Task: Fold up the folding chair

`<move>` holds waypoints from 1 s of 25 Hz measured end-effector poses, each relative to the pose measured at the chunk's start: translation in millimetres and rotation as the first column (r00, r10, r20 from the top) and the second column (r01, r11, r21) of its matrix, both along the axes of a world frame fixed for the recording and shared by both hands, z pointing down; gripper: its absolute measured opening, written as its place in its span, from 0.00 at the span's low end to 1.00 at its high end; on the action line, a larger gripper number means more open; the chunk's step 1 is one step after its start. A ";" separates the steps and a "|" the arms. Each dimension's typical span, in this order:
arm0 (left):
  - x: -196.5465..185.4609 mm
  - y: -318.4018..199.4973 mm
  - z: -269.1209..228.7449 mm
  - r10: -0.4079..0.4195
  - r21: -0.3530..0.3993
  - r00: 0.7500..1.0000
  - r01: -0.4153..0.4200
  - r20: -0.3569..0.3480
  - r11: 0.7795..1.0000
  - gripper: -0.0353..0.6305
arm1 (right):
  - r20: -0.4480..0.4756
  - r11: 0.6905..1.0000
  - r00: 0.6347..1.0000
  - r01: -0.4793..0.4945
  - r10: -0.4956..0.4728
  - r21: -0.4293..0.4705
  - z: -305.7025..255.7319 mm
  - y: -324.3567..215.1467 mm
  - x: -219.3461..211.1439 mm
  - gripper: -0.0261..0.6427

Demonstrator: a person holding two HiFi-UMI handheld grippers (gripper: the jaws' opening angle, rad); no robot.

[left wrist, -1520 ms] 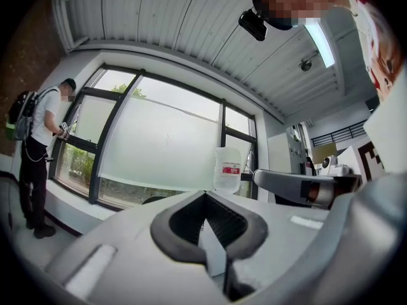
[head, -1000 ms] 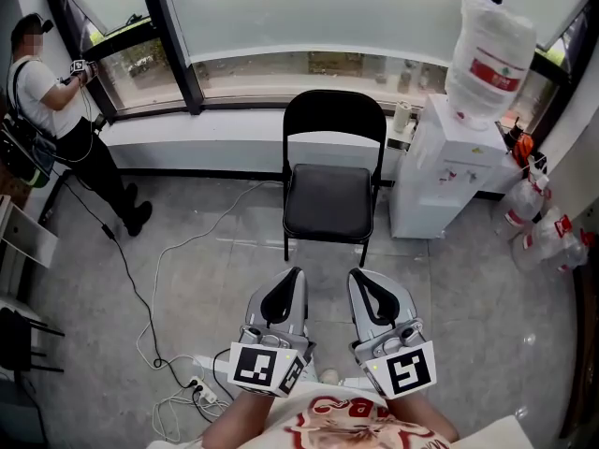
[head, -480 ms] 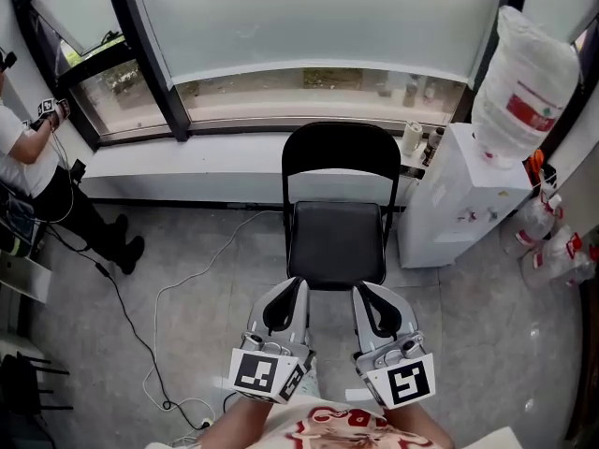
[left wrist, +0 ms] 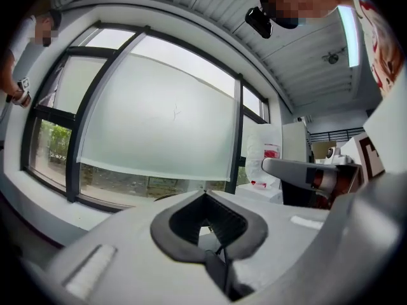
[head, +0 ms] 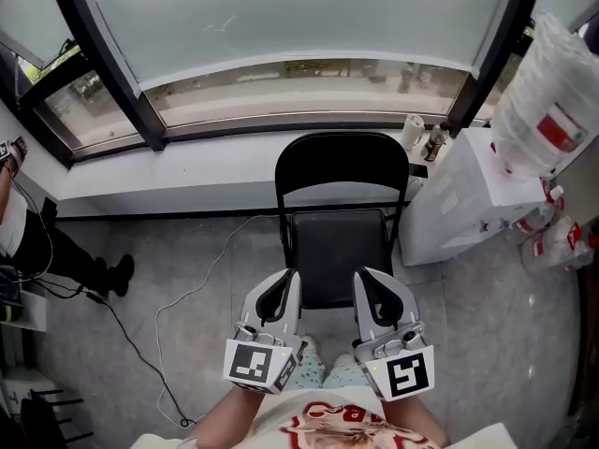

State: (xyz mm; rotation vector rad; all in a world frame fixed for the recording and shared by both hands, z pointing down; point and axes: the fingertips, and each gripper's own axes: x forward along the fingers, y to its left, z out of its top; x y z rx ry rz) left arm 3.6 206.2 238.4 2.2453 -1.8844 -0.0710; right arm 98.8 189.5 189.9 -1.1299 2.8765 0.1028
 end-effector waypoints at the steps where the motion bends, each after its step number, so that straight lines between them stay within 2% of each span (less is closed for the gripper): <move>1: -4.3 -3.6 4.7 -0.005 -0.012 1.000 0.004 -0.010 1.000 0.05 | -0.006 1.000 1.000 0.002 -0.002 -0.008 3.4 -3.9 -1.5 0.07; 8: -25.2 -30.0 34.3 -0.050 -0.069 0.998 0.047 -0.042 0.996 0.05 | -0.049 0.997 0.999 0.019 -0.023 -0.079 34.2 -26.8 -9.9 0.07; 11: -32.1 -43.6 54.5 -0.076 -0.086 0.997 0.073 -0.030 0.994 0.05 | -0.046 0.993 0.999 0.024 -0.029 -0.115 55.1 -38.3 -7.8 0.07; 14: -34.5 -57.8 92.4 -0.125 -0.116 0.992 0.124 -0.004 0.986 0.05 | -0.059 0.986 0.997 0.030 -0.040 -0.163 93.2 -48.2 2.9 0.07; 19: -44.5 -86.6 166.3 -0.178 -0.157 0.984 0.174 -0.009 0.972 0.06 | -0.066 0.969 0.997 0.020 -0.037 -0.245 161.3 -60.2 19.4 0.07; 21: -51.3 -98.6 201.8 -0.165 -0.186 0.986 0.161 -0.011 0.969 0.16 | -0.097 0.958 0.995 -0.005 -0.024 -0.288 195.6 -60.7 25.7 0.07; 25: -78.2 -127.5 270.6 -0.141 -0.267 0.988 0.118 -0.065 0.956 0.32 | -0.128 0.926 0.991 -0.086 0.041 -0.368 264.9 -60.5 32.7 0.07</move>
